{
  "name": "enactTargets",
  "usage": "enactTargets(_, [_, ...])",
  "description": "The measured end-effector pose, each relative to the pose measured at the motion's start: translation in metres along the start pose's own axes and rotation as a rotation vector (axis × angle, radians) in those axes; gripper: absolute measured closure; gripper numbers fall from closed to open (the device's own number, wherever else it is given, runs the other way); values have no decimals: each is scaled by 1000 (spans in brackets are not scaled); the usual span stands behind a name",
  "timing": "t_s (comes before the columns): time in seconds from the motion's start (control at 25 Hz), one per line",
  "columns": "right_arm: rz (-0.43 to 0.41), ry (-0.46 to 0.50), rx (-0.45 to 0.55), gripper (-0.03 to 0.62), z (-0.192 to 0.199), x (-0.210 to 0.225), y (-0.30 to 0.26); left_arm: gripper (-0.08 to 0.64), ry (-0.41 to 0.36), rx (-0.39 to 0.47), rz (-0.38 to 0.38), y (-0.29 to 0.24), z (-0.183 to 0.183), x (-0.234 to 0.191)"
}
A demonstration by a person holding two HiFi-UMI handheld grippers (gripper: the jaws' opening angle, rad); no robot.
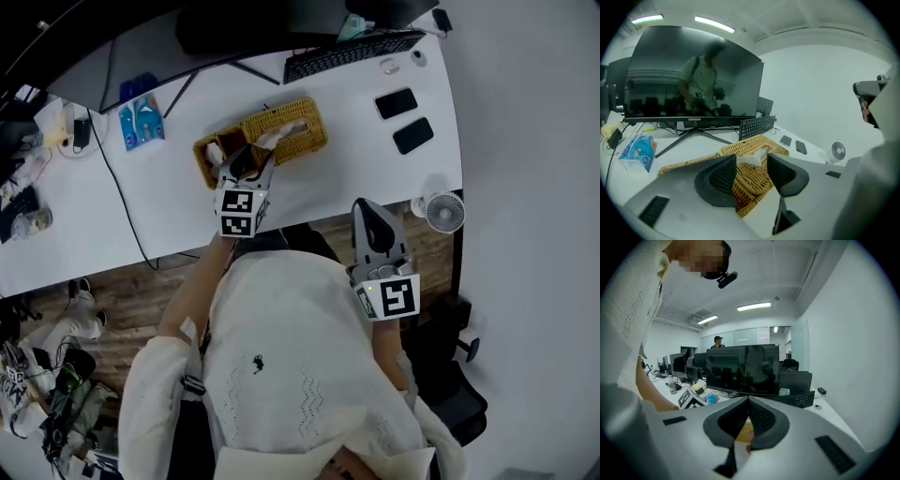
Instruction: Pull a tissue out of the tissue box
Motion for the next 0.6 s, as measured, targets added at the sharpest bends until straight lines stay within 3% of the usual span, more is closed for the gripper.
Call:
enactTargets(0.36, [23,24,-11,591,1,2,-2,350,-5,-44,-13,-17,3,-3])
enactTargets(0.6, [24,22,-14,591,2,8,-4,528,-29,-87,-26,-21,3,2])
Point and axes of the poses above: the fingertips, and each gripper's own axes: y backward along the fingers, x to its right, z out of its underside, the point moved 6 cm from there along y, backward along the fingers, and after that the axes turned 12 degrees about -y, right-handed, at the moved point
